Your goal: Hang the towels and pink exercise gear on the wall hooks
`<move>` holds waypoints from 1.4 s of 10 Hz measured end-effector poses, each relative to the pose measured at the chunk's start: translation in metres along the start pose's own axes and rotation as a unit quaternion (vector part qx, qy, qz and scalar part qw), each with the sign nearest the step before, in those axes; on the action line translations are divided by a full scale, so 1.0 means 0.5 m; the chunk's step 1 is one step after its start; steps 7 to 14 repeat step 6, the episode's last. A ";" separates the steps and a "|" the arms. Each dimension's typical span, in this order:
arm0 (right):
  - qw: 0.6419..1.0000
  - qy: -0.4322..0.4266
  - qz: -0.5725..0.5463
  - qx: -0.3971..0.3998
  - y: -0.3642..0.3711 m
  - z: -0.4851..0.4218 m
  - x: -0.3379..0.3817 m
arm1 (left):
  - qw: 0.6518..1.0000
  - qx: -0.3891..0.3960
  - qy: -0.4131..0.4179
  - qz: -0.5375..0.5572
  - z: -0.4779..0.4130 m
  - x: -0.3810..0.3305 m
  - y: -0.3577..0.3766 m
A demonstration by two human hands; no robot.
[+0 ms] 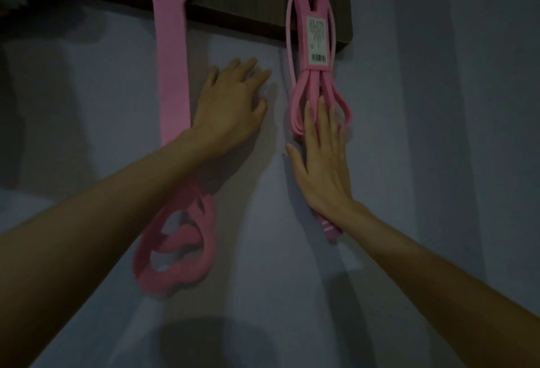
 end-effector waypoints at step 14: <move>0.981 -0.027 0.037 0.187 -0.086 0.061 -0.021 | 0.986 0.120 0.003 -0.115 0.154 -0.092 -0.015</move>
Point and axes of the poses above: each hand's wrist, its own z-axis away from the middle knuckle, its own y-axis out of the palm, x = y × z, the point moved 1 cm from there along -z, towards the middle knuckle, and after that the axes turned 1 degree about z, right-handed, at the moved point
